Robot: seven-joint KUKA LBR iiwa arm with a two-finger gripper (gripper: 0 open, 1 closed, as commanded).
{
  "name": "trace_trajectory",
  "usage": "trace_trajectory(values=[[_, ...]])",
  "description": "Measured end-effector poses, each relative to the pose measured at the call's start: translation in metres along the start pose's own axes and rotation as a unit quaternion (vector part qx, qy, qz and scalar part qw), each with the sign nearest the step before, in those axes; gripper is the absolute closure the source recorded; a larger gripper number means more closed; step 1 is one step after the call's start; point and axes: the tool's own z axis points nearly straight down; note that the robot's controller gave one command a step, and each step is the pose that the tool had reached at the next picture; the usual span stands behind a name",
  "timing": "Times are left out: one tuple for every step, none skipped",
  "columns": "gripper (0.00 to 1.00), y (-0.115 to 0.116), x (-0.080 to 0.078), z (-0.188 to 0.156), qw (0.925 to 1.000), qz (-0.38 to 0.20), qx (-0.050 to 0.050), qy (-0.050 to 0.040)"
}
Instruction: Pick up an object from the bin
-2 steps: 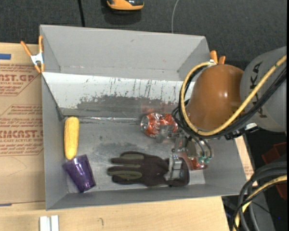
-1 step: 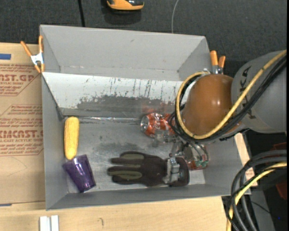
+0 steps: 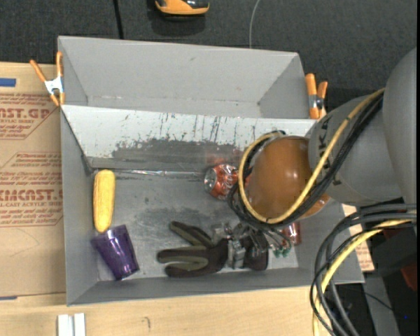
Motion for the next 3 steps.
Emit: trace_trajectory(values=[[1.00,0.000,0.000,0.000,1.0000,0.000,0.000,0.0000],[1.00,-0.012,-0.041,-0.123,1.0000,-0.002,0.000,-0.0003],[1.00,-0.012,-0.041,-0.123,1.0000,-0.002,0.000,-0.0001]])
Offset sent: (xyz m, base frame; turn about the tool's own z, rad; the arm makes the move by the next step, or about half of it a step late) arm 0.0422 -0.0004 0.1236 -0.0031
